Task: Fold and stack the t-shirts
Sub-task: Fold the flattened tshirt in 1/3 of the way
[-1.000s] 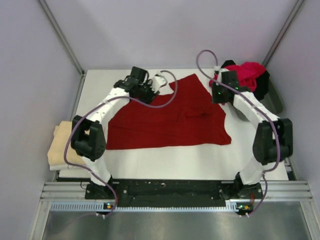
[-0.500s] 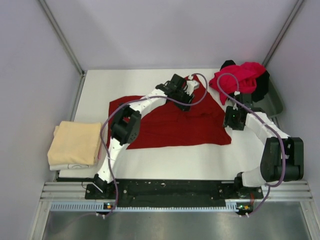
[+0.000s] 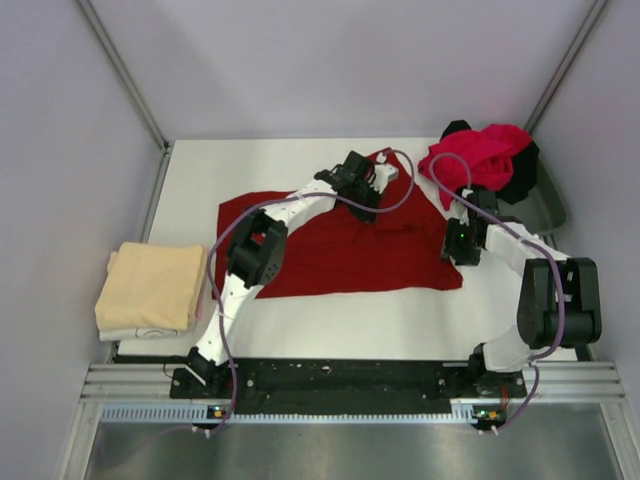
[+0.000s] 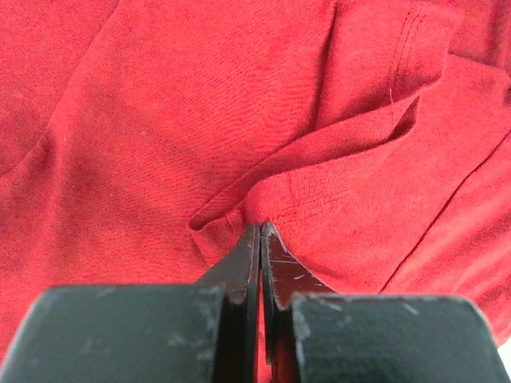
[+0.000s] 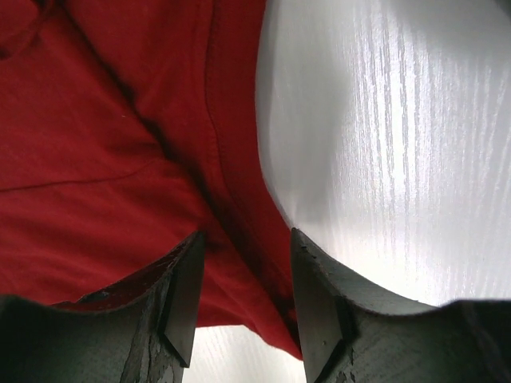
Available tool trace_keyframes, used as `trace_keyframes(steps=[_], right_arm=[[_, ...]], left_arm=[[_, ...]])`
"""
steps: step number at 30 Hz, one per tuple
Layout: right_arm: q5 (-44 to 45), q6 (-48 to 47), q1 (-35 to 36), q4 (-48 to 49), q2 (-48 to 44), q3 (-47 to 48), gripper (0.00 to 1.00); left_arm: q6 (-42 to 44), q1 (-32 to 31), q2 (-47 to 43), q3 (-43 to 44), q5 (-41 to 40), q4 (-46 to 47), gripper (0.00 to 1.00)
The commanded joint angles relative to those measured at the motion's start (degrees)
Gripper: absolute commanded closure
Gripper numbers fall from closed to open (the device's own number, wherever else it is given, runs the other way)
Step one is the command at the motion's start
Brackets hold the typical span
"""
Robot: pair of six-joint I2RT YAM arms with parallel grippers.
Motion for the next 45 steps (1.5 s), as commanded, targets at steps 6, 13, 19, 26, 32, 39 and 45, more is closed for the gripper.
trace_keyframes(steps=[6, 13, 19, 26, 32, 39, 45], right_arm=[[3.4, 0.8, 0.1, 3.3, 5.6, -1.9, 0.54], [7.3, 1.0, 0.1, 3.1, 4.6, -2.6, 0.58], [8.4, 0.6, 0.1, 2.5, 3.7, -2.6, 0.59], [8.9, 0.6, 0.0, -0.9, -2.5, -0.5, 0.57], [6.3, 1.4, 0.1, -5.8, -9.6, 1.5, 0.50], [-1.9, 6.5, 1.0, -5.7, -12.9, -4.0, 0.46], [1.7, 10.3, 1.2, -3.7, -10.3, -5.5, 0.37]], left_arm=[[-10.0, 1.8, -5.7, -2.1, -12.1, 1.1, 1.00], [-12.1, 2.1, -7.6, -5.5, -13.2, 1.6, 1.00], [-11.8, 2.1, -7.2, -5.3, -14.3, 0.1, 0.99], [-6.5, 2.1, -11.0, -0.5, -18.4, -3.1, 0.63], [8.3, 2.0, -23.0, -6.5, -17.2, -4.8, 0.52], [32.9, 2.0, -45.7, -37.6, -27.6, -10.5, 0.52], [39.7, 6.4, -58.4, -58.3, -35.0, -17.4, 0.50]])
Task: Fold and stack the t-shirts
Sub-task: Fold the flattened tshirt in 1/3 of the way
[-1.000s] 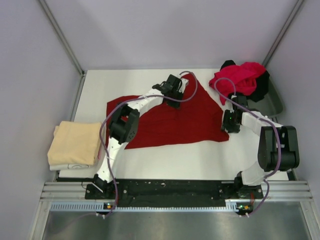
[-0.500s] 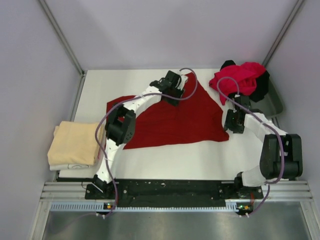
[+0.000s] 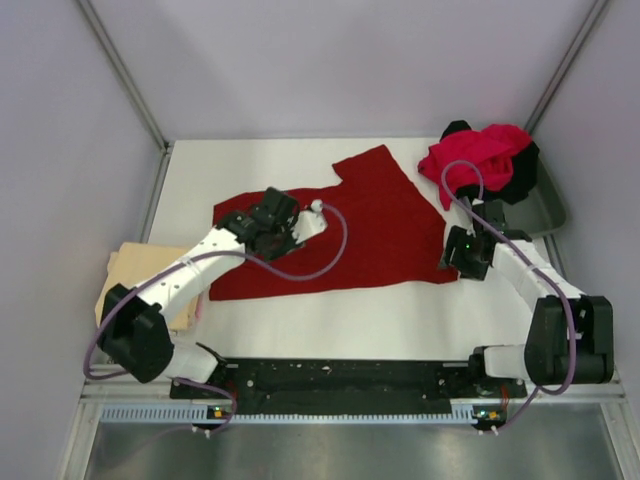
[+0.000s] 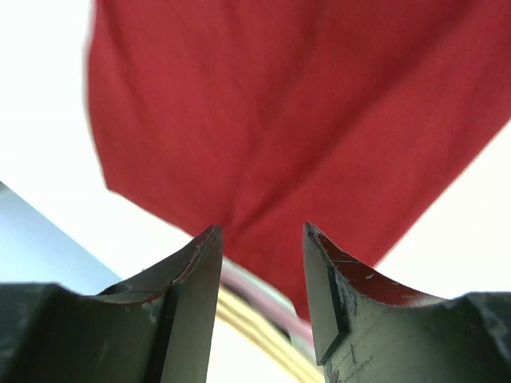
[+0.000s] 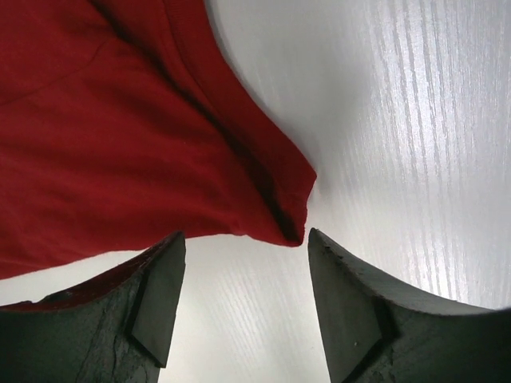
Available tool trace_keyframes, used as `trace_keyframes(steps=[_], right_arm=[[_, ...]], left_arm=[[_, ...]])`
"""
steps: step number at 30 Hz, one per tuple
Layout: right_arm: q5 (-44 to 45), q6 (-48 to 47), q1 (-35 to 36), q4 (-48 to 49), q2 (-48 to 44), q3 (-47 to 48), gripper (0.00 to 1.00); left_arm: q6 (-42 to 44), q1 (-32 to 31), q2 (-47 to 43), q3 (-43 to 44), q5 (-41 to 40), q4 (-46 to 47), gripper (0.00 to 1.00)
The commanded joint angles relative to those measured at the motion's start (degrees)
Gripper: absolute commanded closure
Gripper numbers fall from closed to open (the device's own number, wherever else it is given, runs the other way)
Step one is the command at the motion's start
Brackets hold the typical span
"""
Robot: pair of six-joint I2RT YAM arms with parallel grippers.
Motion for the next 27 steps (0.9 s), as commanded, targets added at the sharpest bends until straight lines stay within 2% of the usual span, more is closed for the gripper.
trace_keyframes(steps=[1, 5, 8, 10, 14, 15, 16, 18, 19, 21, 25, 27], right_arm=[[2.2, 4.6, 0.4, 1.9, 2.0, 0.2, 0.37], [1.8, 6.5, 0.3, 5.3, 6.0, -0.5, 0.36], [0.1, 7.5, 0.3, 8.1, 9.3, -1.1, 0.37], [0.0, 7.6, 0.3, 9.2, 10.6, -1.5, 0.41], [-0.6, 7.2, -0.3, 9.2, 8.9, -3.3, 0.86], [-0.5, 7.2, -0.6, 9.0, 7.2, -4.0, 0.96], [0.0, 7.1, -0.9, 8.3, 5.0, -4.3, 1.00], [1.7, 6.5, -1.0, 4.6, 0.7, -3.9, 1.00], [2.2, 5.9, -1.0, 2.3, -1.9, -3.4, 1.00], [0.3, 5.4, -1.0, -2.4, -4.9, -1.3, 1.00], [-10.0, 6.1, -1.0, -11.4, -11.0, -1.6, 1.00], [-8.7, 6.6, -0.9, -16.1, -15.7, -2.7, 1.00]], left_arm=[[9.6, 5.2, -3.7, -12.8, -6.1, -7.5, 0.50], [13.2, 11.0, -5.9, -22.3, -8.5, -3.4, 0.48], [15.3, 12.5, -7.5, -27.8, -9.3, 2.4, 0.48], [16.8, 12.8, -8.4, -31.0, -9.3, 6.9, 0.47], [16.8, 13.6, -8.8, -35.0, -8.7, 14.6, 0.48], [16.4, 13.7, -8.7, -35.7, -8.4, 15.7, 0.51], [16.1, 14.0, -8.8, -36.3, -7.8, 16.4, 0.58], [15.6, 14.1, -9.1, -37.1, -6.5, 16.4, 0.90], [15.5, 14.2, -9.5, -37.0, -6.3, 15.8, 1.00], [15.4, 14.2, -11.0, -36.1, -6.4, 12.9, 1.00], [13.7, 14.4, -15.0, -30.9, -5.9, 1.9, 1.00], [13.1, 14.5, -17.0, -29.0, -4.5, -5.3, 1.00]])
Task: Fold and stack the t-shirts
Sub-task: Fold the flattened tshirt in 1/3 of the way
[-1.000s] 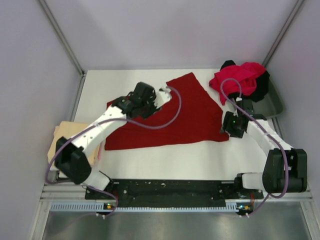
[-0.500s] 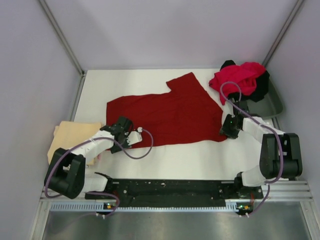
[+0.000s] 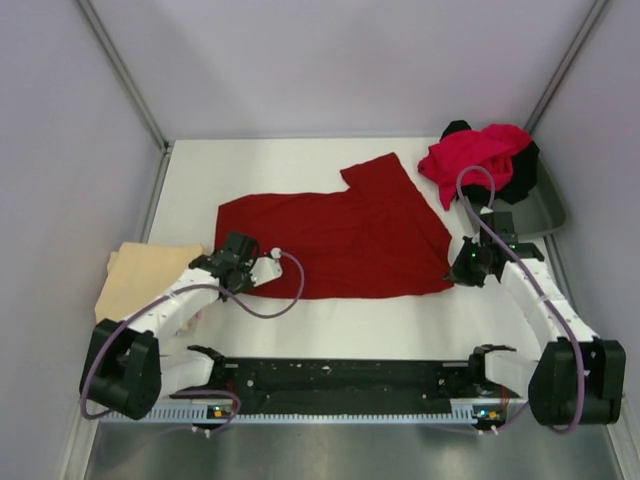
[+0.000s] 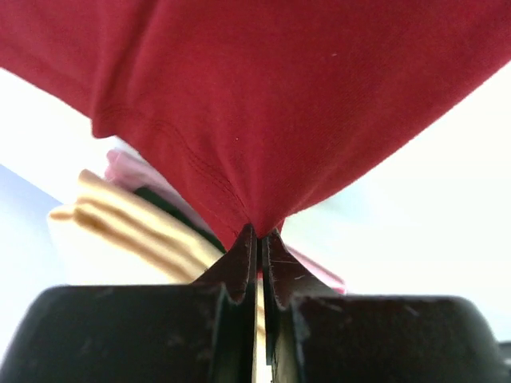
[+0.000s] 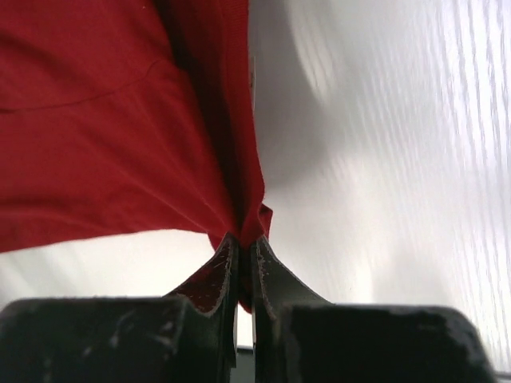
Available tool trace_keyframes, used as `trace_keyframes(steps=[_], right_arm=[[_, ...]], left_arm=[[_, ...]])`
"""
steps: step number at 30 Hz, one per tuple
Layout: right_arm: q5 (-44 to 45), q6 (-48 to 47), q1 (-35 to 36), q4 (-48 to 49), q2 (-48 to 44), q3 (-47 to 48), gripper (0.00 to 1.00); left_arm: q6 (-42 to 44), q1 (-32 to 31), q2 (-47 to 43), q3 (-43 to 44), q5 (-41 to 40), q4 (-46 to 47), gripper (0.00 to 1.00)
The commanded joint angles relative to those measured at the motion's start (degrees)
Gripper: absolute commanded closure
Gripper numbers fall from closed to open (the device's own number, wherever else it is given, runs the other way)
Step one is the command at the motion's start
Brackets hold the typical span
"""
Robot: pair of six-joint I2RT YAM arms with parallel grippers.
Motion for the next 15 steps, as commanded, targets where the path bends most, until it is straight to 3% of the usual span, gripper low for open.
trace_keyframes(steps=[1, 8, 15], right_arm=[[-3.1, 0.9, -0.1, -14.0, -10.1, 0.1, 1.00], [-1.5, 3.4, -0.1, -24.5, -18.7, 6.6, 1.00], [1.5, 2.4, -0.2, -33.0, -24.2, 3.1, 1.00]], left_arm=[[-1.8, 0.5, -5.5, 6.1, 3.2, -15.0, 1.00], [0.5, 0.4, -9.2, 8.8, 3.0, -29.3, 1.00], [3.3, 0.3, -8.4, 11.9, 4.0, -37.5, 1.00]])
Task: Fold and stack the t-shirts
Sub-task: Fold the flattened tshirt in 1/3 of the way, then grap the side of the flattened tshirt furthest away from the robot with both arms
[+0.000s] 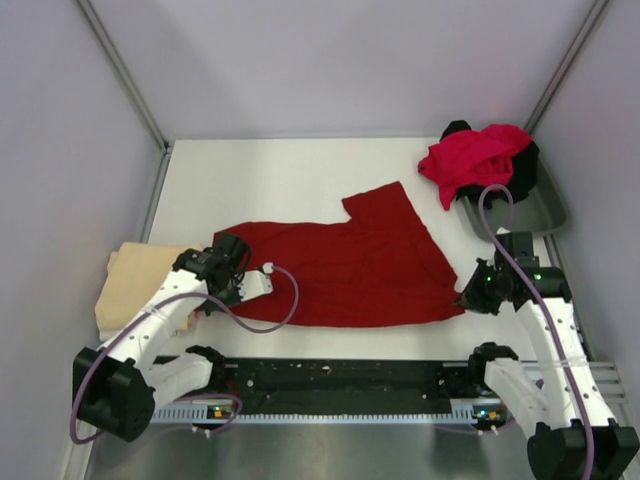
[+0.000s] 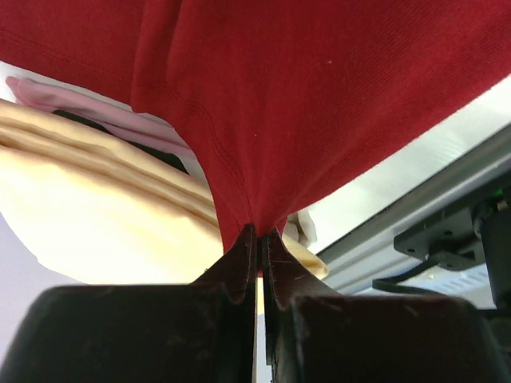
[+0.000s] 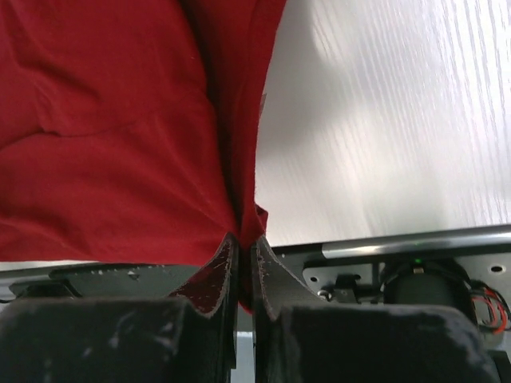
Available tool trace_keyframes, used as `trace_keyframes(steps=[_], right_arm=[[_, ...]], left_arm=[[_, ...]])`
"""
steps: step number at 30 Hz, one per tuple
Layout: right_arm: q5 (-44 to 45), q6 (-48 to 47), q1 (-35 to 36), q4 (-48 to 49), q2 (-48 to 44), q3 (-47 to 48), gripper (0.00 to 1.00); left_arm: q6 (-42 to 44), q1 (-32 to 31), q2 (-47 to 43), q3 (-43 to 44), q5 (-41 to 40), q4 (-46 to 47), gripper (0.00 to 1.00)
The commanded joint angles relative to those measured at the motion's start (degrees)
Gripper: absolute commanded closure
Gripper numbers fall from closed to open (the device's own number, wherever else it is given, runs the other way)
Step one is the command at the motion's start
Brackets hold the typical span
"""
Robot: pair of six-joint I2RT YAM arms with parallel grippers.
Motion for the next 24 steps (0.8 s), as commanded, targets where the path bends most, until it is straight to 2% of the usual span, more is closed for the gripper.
trace_keyframes(steps=[1, 2, 3, 4, 5, 7, 8, 11, 12, 15, 16, 19, 24], right_arm=[[3.8, -0.1, -0.1, -7.6, -4.1, -0.1, 1.00], [4.5, 0.2, -0.1, -8.3, -4.5, 0.2, 0.93], [4.5, 0.2, -0.1, -8.9, -5.2, 0.4, 0.80], [5.1, 0.3, -0.1, -9.9, -5.7, 1.0, 0.67], [6.6, 0.1, -0.1, -11.8, -6.0, 2.1, 0.55], [9.4, -0.2, -0.1, -14.3, -7.7, 4.8, 0.44], [9.9, -0.1, -0.1, -14.4, -8.7, 7.0, 0.39], [12.5, -2.1, -0.1, -11.0, -8.1, 14.8, 0.33], [10.7, -4.0, -0.1, -8.0, -7.1, 17.0, 0.29], [2.5, -9.0, 0.0, 3.9, -1.3, 20.6, 0.27], [-0.4, -10.6, 0.2, 7.7, 1.9, 21.7, 0.27], [-1.5, -14.1, 3.8, 17.0, 12.1, 26.0, 0.27], [-1.3, -23.2, 8.1, 23.8, 34.4, 36.7, 0.27]], left_arm=[[3.2, 0.1, 0.3, 3.1, 1.3, -8.9, 0.99], [3.4, 0.1, 0.7, 3.2, 1.7, -9.9, 0.86], [4.0, 0.1, 0.9, 3.4, 2.2, -11.5, 0.74], [4.8, 0.1, 1.1, 3.8, 2.9, -12.7, 0.66], [5.5, 0.2, 1.0, 4.3, 3.5, -14.1, 0.61], [6.8, 0.1, 1.3, 6.9, 4.0, -15.7, 0.53], [7.2, 0.1, 1.5, 8.3, 4.0, -16.1, 0.52], [6.7, 0.6, 3.6, 15.9, 3.3, -14.8, 0.50], [5.7, 1.0, 4.9, 19.2, 2.8, -12.4, 0.50], [2.9, 4.4, 10.7, 28.2, 3.5, -5.3, 0.46], [2.0, 6.3, 13.7, 31.7, 4.4, -4.0, 0.46], [-0.9, 11.6, 23.0, 41.1, 7.4, -2.5, 0.47], [-1.6, 15.8, 38.3, 49.7, 12.2, 0.3, 0.50]])
